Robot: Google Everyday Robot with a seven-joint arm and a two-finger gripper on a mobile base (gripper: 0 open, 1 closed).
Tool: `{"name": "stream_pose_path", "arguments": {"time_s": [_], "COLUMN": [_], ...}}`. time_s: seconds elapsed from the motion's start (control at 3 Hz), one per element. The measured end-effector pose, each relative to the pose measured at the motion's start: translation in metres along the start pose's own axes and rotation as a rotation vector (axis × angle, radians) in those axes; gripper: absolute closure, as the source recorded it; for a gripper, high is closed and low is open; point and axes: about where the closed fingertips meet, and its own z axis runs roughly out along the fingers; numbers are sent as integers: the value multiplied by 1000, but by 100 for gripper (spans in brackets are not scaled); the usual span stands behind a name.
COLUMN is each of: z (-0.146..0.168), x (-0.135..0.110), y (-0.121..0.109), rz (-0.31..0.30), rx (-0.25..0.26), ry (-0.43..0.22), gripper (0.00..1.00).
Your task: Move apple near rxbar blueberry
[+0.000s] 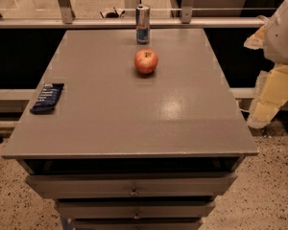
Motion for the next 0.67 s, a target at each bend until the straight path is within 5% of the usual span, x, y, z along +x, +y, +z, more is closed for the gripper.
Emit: {"name": "stream_pose_path", "arguments": {"time_s": [0.67], "z": [12], "x": [3], "y": [-18], "rz": [9], "rx": [42], "ry": [-28], "gripper": [0]}}
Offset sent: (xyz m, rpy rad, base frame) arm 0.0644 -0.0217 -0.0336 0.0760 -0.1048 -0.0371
